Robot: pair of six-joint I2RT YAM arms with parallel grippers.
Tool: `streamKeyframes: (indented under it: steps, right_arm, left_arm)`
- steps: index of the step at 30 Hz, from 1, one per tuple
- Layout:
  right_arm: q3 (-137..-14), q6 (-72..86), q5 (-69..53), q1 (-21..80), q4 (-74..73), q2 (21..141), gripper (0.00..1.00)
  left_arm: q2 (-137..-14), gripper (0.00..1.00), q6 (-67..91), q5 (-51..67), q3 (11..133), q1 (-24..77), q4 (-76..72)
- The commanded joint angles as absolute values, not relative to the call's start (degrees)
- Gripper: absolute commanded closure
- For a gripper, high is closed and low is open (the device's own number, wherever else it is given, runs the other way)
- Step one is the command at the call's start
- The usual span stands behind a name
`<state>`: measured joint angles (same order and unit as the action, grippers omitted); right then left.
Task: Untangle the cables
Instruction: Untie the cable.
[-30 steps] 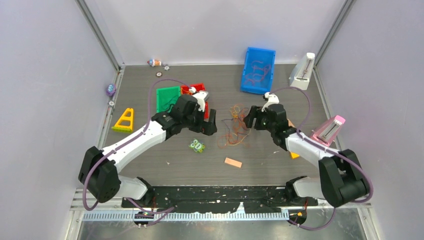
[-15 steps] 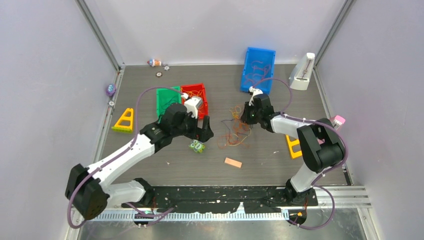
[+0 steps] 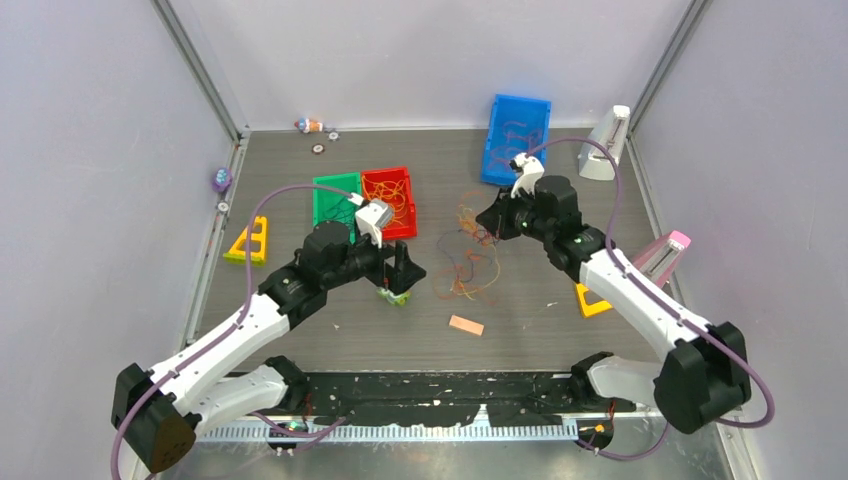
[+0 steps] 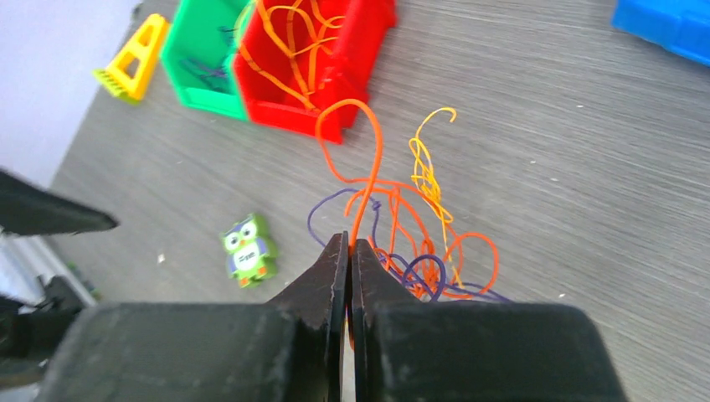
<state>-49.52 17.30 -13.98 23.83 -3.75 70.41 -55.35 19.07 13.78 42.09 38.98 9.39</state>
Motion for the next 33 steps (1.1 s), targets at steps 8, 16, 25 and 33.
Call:
streamKeyframes:
  steps: [8, 16, 25, 33]
  right_arm:
    - [-53.76, 21.16, -25.53, 24.08, -16.57, 58.27, 0.94]
    - [-53.36, 25.54, -28.99, 24.08, -15.45, 56.01, 0.94]
    - [-53.64, 29.08, -32.59, 24.09, -12.41, 57.18, 0.94]
    - [-53.72, 27.82, -33.8, 24.04, -13.51, 56.82, 0.94]
  left_arm:
    - [-55.96, 0.14, 20.98, 17.06, 34.95, 41.83, -18.71]
    - [-57.99, 0.14, 16.79, 8.47, 35.1, 47.53, -25.23]
    - [-66.67, 0.16, 8.79, 5.04, 39.01, 51.15, -31.13]
    - [-70.68, 0.29, 5.91, -2.67, 43.31, 51.07, -30.65]
